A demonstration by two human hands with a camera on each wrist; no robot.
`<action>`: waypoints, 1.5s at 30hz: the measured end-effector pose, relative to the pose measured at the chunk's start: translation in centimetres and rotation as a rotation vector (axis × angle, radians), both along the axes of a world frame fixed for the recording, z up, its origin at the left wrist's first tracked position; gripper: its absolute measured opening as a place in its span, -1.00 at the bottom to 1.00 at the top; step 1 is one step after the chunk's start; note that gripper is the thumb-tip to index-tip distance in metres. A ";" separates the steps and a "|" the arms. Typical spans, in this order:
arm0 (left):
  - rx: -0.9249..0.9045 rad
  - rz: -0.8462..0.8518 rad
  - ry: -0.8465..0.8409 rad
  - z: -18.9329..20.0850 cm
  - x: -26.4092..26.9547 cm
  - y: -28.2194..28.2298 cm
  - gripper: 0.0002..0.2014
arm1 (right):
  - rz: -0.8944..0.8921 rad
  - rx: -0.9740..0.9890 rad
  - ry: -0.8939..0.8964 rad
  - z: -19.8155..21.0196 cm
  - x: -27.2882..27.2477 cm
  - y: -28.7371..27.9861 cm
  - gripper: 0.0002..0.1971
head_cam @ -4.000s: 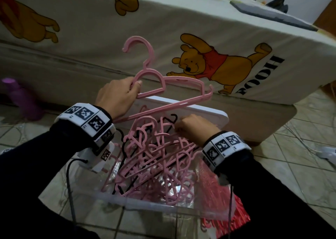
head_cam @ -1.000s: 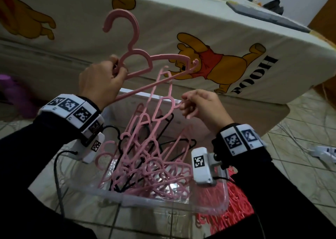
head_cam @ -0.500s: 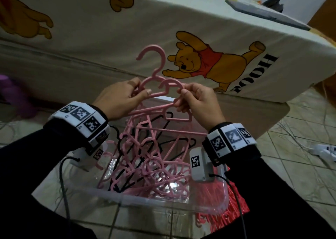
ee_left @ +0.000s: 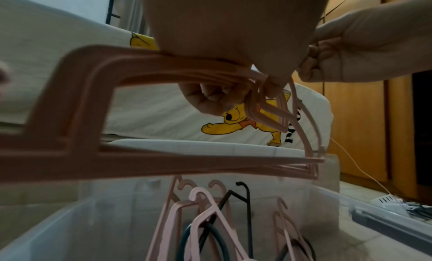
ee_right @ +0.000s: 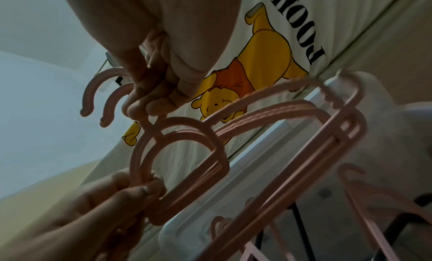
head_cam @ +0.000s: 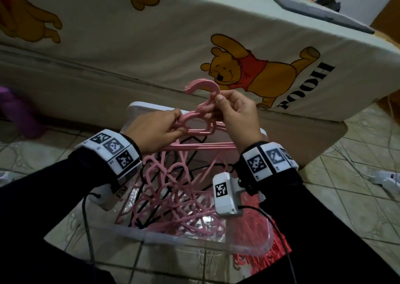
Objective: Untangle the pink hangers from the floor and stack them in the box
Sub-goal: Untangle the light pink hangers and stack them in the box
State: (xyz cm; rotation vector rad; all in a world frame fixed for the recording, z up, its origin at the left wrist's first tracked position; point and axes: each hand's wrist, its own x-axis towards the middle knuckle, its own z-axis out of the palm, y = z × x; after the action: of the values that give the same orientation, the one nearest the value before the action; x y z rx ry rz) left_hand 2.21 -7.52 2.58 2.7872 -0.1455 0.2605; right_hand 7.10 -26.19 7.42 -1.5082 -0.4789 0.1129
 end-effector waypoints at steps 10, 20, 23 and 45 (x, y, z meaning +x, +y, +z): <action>0.106 0.243 -0.127 0.5 0.2 0.2 -0.79 | -0.053 -0.574 -0.112 -3.9 2.4 -1.9 -0.88; -0.001 0.289 -0.047 0.8 0.4 1.1 -0.82 | 0.393 -1.460 -0.325 -15.0 1.4 1.1 -0.62; -0.054 0.253 -0.031 0.5 0.5 1.5 -0.78 | 0.436 -1.440 -0.422 -16.5 0.5 2.3 -0.60; -0.104 0.154 0.046 1.0 -0.2 2.0 -0.24 | 0.139 -0.768 -0.606 -1.5 0.6 -0.6 -0.89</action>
State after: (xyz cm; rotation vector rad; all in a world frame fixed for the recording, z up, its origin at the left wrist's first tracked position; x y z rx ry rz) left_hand 2.01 -5.49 3.59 2.7011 0.0920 0.2346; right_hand 7.74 -26.78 5.95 -2.2688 -1.1132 -0.0692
